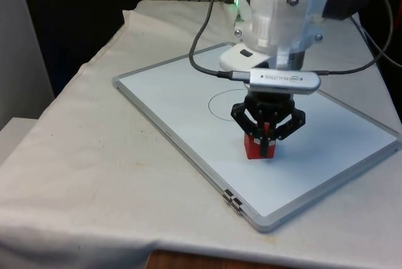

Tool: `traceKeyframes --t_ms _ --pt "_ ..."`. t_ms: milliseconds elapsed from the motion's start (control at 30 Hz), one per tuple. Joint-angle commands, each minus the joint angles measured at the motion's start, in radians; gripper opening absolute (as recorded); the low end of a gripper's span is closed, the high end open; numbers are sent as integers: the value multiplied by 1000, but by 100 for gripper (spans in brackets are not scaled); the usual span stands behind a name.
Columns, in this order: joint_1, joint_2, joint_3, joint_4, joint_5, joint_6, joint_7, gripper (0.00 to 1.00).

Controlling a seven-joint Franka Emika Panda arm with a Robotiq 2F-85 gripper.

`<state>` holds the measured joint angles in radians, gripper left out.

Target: Push the cube into the marked area.

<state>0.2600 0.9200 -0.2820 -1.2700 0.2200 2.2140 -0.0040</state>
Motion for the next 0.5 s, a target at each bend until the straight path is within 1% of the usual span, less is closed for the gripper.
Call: traceKeyframes --t_ms 0,167,267,300,333,467 --pt "8 -16 -1 -28 1 12 3 0" --pt "19 -37 1 -59 0 4 4 0" --pt "20 -55 2 -88 1 -1 -3 0" --pt "16 -39 2 -60 0 -15 0 0" --pt "19 -59 2 -95 1 -1 -4 0" --pt "16 -72 -2 -121 2 -7 -4 0"
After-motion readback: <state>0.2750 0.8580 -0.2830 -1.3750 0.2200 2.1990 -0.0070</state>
